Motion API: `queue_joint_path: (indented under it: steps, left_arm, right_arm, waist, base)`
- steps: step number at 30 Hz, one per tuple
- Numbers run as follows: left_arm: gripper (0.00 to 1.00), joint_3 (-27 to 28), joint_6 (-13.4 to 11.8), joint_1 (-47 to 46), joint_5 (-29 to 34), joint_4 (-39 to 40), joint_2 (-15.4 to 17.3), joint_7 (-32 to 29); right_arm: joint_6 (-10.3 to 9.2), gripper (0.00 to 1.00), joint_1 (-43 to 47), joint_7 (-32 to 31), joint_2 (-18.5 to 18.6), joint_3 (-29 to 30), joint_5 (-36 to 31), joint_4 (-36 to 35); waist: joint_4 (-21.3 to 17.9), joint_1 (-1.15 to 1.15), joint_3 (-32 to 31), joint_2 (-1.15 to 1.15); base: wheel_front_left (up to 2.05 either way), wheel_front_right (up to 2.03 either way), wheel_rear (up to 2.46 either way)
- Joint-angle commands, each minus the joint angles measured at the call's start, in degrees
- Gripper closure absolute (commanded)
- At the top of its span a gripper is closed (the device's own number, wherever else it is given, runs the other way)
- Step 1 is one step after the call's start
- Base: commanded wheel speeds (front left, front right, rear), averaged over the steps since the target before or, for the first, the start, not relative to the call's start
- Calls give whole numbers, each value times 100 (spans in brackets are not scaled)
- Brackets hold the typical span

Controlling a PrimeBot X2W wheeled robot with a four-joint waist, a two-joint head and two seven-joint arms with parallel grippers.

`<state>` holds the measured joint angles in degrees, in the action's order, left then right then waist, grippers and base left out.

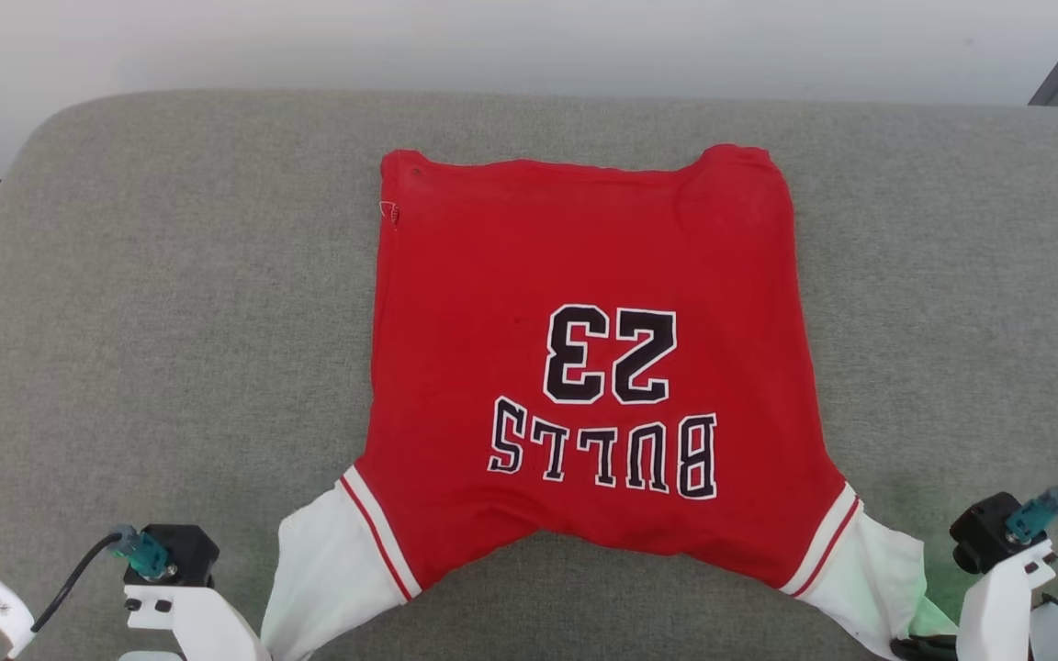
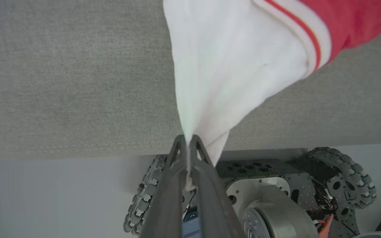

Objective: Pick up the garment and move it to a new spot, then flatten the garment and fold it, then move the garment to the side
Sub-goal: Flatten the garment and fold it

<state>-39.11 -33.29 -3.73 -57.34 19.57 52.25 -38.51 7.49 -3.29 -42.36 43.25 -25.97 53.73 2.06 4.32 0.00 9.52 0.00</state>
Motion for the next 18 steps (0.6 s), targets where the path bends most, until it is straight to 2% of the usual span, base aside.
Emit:
queue_joint_path:
  steps: [1, 2, 3, 4, 5, 6, 7, 18]
  left_arm:
    - [100, 24, -6, 37, 11, 16, -45, 88]
    - [100, 15, 21, 37, 31, -3, -77, 125]
    - [100, 23, 46, 3, 39, -18, -123, 179]
    - [100, 32, 86, -55, 56, -36, -159, 229]
    - [100, 54, 105, -104, 71, -65, -199, 280]
    - [100, 54, 105, -104, 71, -65, -199, 280]
    - [100, 64, 136, -134, 90, -90, -234, 315]
    - [100, 110, 350, -424, 209, -217, -558, 678]
  right_arm:
    - [0, 100, 143, -26, -101, 116, -122, -47]
    - [0, 100, 188, -32, -166, 176, -196, -63]
    - [0, 94, 204, 11, -231, 273, -301, -64]
    - [-1, 71, 200, 42, -287, 343, -437, -80]
    - [-1, 25, 172, 66, -341, 394, -567, -123]
    - [-1, 25, 172, 66, -341, 394, -567, -123]
    - [-1, 0, 150, 56, -400, 453, -630, -146]
    - [0, 0, -491, 185, -896, 1478, -1597, -1048]
  waist:
    - [24, 0, 54, 0]
    - [28, 0, 76, 0]
    - [30, 0, 103, 0]
    - [33, 0, 124, 0]
    - [35, 0, 144, 0]
    - [35, 0, 144, 0]
    - [37, 0, 161, 0]
    - [171, 0, 414, 0]
  base:
    - [0, 0, 0]
    - [0, 0, 0]
    - [0, 0, 0]
    - [0, 0, 0]
    - [0, 0, 0]
    - [0, 0, 0]
    - [0, 0, 0]
    - [0, 0, 0]
